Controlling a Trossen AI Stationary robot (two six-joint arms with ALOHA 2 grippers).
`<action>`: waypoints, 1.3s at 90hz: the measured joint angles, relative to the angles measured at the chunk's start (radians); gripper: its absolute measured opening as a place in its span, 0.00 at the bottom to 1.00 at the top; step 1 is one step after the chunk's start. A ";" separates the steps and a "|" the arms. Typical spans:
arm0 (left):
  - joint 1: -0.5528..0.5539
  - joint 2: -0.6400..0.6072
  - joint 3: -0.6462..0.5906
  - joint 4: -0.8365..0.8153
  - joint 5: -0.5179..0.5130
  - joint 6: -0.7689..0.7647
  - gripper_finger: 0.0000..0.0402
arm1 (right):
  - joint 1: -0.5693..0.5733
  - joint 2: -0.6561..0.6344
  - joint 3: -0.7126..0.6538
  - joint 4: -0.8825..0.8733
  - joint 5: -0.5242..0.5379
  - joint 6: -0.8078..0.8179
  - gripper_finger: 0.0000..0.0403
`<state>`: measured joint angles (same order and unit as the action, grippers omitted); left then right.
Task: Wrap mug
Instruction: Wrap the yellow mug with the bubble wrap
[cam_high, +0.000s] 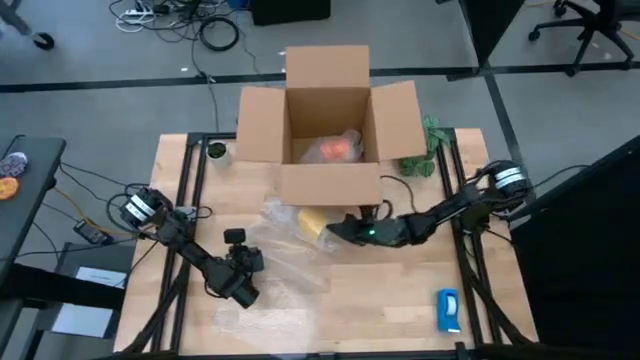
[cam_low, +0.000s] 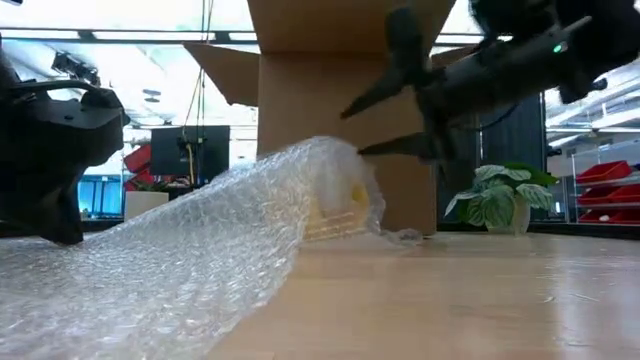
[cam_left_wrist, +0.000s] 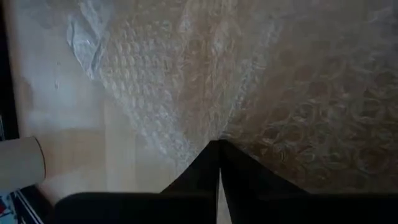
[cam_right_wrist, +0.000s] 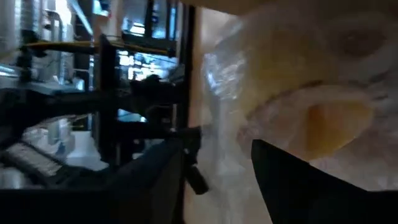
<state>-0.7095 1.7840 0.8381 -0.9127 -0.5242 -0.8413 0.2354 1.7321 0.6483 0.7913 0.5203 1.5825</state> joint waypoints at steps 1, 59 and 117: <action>-0.001 0.000 0.000 0.000 0.000 0.000 0.00 | -0.004 0.009 0.006 0.001 0.000 0.003 0.43; -0.018 0.001 -0.001 0.004 -0.050 0.000 0.00 | -0.095 0.245 0.175 0.094 0.079 -0.122 0.38; -0.020 0.001 0.001 0.042 -0.088 0.022 0.00 | -0.144 0.244 0.253 -0.016 0.001 -0.122 0.03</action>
<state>-0.7300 1.7851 0.8387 -0.8705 -0.6126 -0.8194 0.0915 1.9759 0.9015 0.7752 0.5211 1.4603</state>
